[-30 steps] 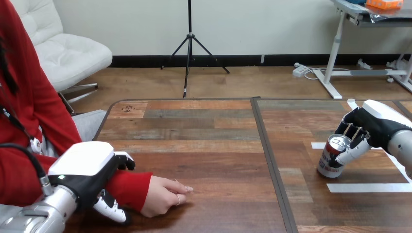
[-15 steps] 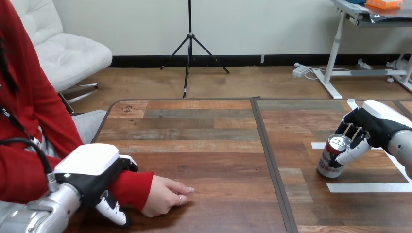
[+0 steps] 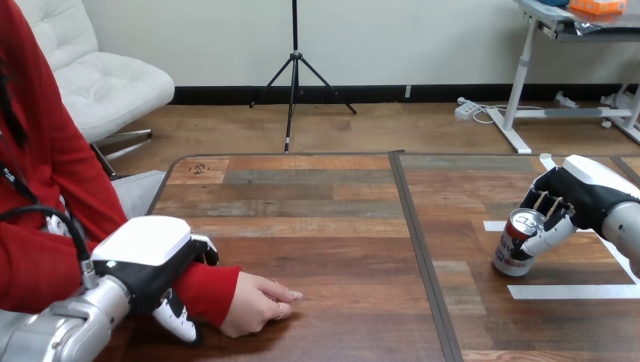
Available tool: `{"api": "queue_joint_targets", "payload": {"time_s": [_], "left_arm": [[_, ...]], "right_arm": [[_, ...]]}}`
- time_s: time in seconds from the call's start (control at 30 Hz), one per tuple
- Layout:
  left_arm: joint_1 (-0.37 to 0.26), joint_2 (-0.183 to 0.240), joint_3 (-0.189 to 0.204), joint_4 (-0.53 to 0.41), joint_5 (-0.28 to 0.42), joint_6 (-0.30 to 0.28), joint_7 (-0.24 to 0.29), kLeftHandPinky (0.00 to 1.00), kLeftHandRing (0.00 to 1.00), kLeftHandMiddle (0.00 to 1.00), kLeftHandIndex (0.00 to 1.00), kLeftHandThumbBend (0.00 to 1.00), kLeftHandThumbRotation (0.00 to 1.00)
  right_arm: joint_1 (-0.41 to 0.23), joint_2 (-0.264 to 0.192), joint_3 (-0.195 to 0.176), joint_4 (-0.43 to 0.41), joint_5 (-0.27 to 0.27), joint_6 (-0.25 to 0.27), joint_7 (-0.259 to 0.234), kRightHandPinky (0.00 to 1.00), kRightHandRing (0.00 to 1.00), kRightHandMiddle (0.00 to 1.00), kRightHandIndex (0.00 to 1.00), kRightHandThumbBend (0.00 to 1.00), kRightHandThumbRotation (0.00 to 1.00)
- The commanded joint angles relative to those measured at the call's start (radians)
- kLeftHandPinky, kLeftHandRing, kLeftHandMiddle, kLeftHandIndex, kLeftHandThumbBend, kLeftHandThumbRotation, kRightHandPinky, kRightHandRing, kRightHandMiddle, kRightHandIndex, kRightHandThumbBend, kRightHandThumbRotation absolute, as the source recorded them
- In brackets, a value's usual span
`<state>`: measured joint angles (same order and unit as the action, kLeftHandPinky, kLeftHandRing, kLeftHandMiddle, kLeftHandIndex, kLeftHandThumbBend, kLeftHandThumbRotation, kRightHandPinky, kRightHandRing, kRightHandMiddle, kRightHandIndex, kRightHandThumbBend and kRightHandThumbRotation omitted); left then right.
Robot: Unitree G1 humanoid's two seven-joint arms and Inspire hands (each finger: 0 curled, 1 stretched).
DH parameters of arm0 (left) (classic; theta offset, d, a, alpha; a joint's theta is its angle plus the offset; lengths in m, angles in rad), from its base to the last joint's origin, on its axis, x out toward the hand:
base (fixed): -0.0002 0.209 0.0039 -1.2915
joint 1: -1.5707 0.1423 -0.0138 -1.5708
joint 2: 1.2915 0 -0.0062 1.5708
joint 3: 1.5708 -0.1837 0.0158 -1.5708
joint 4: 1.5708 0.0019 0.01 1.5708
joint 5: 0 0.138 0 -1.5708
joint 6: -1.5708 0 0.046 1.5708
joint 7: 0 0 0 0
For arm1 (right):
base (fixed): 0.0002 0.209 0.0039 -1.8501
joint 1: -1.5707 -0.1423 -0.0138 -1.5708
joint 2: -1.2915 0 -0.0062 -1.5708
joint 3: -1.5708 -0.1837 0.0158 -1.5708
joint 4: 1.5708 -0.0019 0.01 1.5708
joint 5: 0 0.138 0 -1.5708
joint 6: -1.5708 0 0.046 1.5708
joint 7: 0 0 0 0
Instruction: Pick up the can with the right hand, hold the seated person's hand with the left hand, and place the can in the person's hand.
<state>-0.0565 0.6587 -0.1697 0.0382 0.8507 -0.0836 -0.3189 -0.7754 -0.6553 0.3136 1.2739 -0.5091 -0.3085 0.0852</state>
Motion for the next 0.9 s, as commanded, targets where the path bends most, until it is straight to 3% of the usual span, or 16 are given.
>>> {"api": "queue_joint_targets", "payload": {"time_s": [0.0, 0.47, 0.87], "left_arm": [[-0.087, 0.026, -0.010, 0.029, 0.014, -0.018, 0.043, 0.70, 0.74, 0.75, 0.73, 1.00, 0.11], [-0.137, 0.016, -0.031, 0.099, 0.011, -0.040, 0.064, 0.68, 0.72, 0.72, 0.70, 1.00, 0.01], [-0.167, 0.001, -0.045, 0.158, -0.007, -0.073, 0.103, 0.51, 0.59, 0.63, 0.61, 1.00, 0.00]], "right_arm": [[-0.051, 0.000, -0.018, -0.022, 0.014, -0.013, -0.020, 0.45, 0.49, 0.51, 0.46, 0.80, 0.00], [-0.052, 0.004, -0.018, -0.023, 0.013, -0.003, -0.026, 0.46, 0.49, 0.51, 0.45, 0.80, 0.00], [-0.052, 0.003, -0.017, -0.027, 0.012, -0.006, -0.029, 0.47, 0.50, 0.52, 0.46, 0.81, 0.00]]}}
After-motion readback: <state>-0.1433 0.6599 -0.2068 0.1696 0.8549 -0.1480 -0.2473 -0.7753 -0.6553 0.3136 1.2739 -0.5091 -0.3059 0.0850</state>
